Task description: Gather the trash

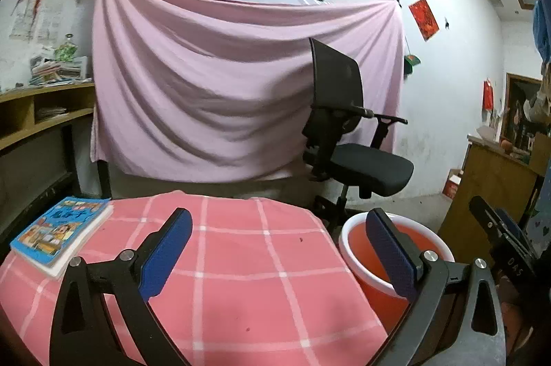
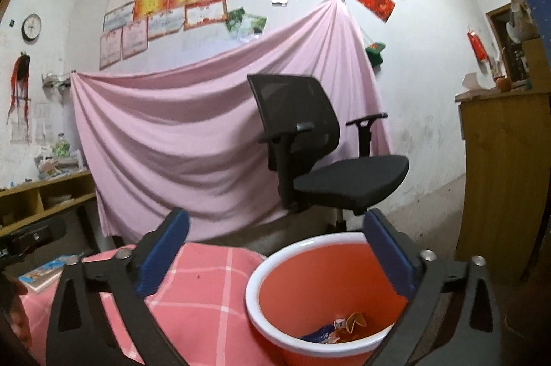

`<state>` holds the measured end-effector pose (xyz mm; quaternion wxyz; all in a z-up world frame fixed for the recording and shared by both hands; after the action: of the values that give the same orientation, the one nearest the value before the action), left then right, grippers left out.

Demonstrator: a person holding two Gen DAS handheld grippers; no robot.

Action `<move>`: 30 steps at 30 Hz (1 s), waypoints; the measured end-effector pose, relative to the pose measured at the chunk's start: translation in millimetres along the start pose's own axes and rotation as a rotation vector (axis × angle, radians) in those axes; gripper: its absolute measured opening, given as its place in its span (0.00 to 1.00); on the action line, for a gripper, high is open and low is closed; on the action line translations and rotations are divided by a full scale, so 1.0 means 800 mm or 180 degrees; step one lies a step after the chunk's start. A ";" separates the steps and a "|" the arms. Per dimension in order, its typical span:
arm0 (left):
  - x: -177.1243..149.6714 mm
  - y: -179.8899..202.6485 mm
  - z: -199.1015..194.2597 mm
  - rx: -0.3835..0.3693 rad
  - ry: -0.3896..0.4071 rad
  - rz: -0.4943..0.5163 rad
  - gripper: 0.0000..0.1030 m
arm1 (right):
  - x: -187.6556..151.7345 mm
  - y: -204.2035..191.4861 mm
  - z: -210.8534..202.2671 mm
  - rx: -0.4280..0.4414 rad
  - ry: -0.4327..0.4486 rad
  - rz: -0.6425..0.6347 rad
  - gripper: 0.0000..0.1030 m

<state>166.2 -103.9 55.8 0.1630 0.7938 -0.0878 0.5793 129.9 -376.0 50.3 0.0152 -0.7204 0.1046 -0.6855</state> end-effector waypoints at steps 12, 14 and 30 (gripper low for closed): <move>-0.037 -0.040 -0.080 0.0270 0.0092 -0.0071 0.96 | -0.023 -0.045 -0.070 0.0318 0.0032 -0.0169 1.00; -0.043 -0.045 -0.094 0.0309 0.0096 -0.0062 0.96 | -0.030 -0.052 -0.081 0.0385 -0.0025 -0.0178 1.00; -0.091 -0.068 -0.151 0.0487 0.0135 -0.0054 0.96 | -0.049 -0.080 -0.122 0.0415 -0.0242 -0.0225 1.00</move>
<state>53.8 -13.2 11.8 0.1085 0.7922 -0.0331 0.5996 39.8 -294.7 28.0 0.0419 -0.7466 0.0335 -0.6631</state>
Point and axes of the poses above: each gripper's, at about its wrist camera, not at the fingertips, and z roughly the way its jaws point, y to its right, x to its top, the point moved 1 cm from there along z, roughly the way its jaws point, and after that the axes turned 4 degrees about -x, right-handed, at the moved point
